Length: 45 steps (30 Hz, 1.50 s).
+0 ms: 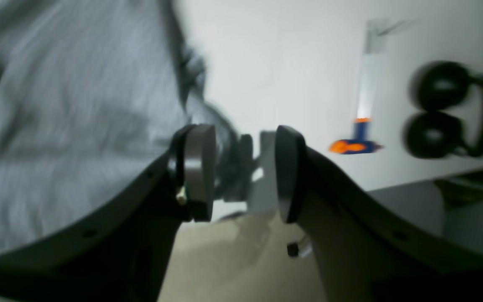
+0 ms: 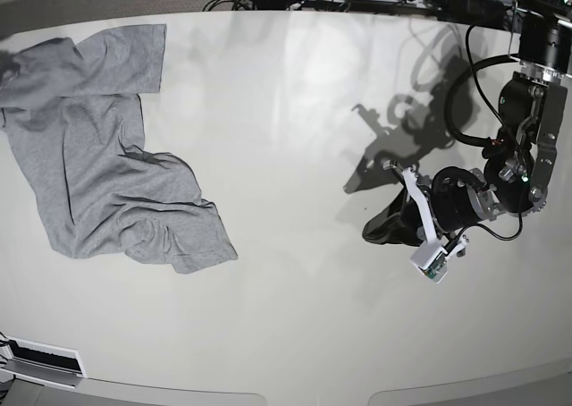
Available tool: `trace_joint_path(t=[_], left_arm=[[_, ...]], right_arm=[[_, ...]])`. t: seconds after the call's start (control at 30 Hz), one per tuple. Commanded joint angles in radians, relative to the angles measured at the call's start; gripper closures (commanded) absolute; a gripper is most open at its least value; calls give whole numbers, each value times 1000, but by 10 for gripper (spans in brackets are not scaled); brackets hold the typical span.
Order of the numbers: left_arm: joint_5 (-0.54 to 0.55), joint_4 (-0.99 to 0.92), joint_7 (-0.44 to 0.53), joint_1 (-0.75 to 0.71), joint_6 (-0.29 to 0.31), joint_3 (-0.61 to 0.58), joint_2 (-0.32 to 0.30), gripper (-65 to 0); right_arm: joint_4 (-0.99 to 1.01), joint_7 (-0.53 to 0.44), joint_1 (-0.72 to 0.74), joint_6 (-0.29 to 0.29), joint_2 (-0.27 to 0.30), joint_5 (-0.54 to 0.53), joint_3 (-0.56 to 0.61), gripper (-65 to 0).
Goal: Layout the t-shirt on the table in an organized manner, then fold the t-shirt properly
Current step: 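Grasp opposite shirt edges with the right and left grippers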
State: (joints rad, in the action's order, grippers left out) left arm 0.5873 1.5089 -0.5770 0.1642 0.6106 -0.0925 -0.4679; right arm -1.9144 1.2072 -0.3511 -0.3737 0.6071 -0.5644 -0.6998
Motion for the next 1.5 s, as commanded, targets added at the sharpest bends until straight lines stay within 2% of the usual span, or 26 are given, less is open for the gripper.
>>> trace_joint_path(t=[0.0, 0.03, 0.1, 0.13, 0.17, 0.2, 0.23, 0.3, 0.37, 0.43, 0.5, 0.53, 0.63, 0.67, 0.7, 0.83, 0.93, 1.0, 1.1, 1.17, 1.23, 1.27, 1.37, 1.4, 1.43, 1.47], left_arm=[[13, 16, 24, 22, 3, 7, -12, 0], [12, 16, 23, 21, 3, 7, -12, 0], [13, 16, 23, 19, 3, 7, -11, 0], [12, 16, 23, 19, 3, 7, -11, 0], [12, 16, 23, 19, 3, 7, -11, 0], [12, 16, 23, 19, -3, 7, -11, 0], [12, 16, 23, 20, -11, 7, -11, 0], [5, 16, 23, 19, -37, 7, -12, 0], [-31, 16, 23, 19, -54, 7, -12, 0], [-66, 16, 23, 19, -66, 7, -12, 0], [-82, 16, 23, 19, -65, 7, -17, 0], [-82, 16, 23, 19, -65, 7, -20, 0], [-82, 16, 23, 19, -65, 7, -23, 0], [-82, 16, 23, 19, -65, 7, -23, 0], [-82, 16, 24, 19, -65, 7, -23, 0], [-82, 16, 24, 19, -65, 7, -23, 0], [-82, 16, 23, 19, -65, 8, -23, 0], [-83, 16, 23, 19, -65, 9, -24, 0], [-83, 16, 23, 19, -65, 9, -33, 0], [-86, 16, 23, 19, -65, 9, -37, 0], [-138, 16, 23, 19, -66, 9, -36, 0], [-172, 15, 23, 19, -79, 9, -36, 0], [-214, 9, -2, 13, -267, 9, -36, 0], [-214, 4, -12, 13, -297, 9, -36, 0], [-213, -3, -37, 13, -302, 9, -36, -60], [-210, -11, -69, 13, -301, 9, -35, -155]], right_arm=[[-10, -22, 27, 0, 25, -34, -9, -257], [-10, -31, 48, -7, 25, -94, -9, -257], [-10, -79, 72, -71, 20, -263, -6, -226], [-10, -113, 82, -128, 11, -333, 1, -171], [-8, -155, 93, -182, -4, -360, 13, -90], [-1, -197, 106, -219, -22, -355, 35, -4], [14, -234, 119, -245, -38, -329, 66, 0], [76, -304, 152, -258, -62, -225, 154, 0], [187, -376, 197, -225, -76, -97, 261, 0], [327, -424, 256, -125, -80, 0, 363, 0], [470, -427, 327, -34, -81, 47, 452, 0], [542, -430, 363, -5, -82, 59, 490, 0], [765, -447, 475, 23, -119, 89, 571, 0], [838, -447, 510, 9, -142, 92, 586, 0], [909, -448, 542, -27, -167, 91, 599, 0], [1103, -447, 631, -240, -284, 92, 637, 0], [1102, -445, 645, -321, -365, 86, 681, 0], [1058, -435, 644, -324, -412, 82, 727, 0], [969, -365, 644, -324, -468, 75, 815, 0], [900, -328, 644, -324, -481, 64, 877, 0], [825, -323, 645, -324, -476, 76, 918, 0], [786, -323, 645, -324, -470, 75, 923, 0], [674, -323, 649, -282, -442, 67, 918, 0], [641, -323, 657, -279, -431, 64, 913, -6], [614, -323, 664, -281, -417, 65, 906, -62], [591, -323, 674, -282, -402, 64, 898, -123]])
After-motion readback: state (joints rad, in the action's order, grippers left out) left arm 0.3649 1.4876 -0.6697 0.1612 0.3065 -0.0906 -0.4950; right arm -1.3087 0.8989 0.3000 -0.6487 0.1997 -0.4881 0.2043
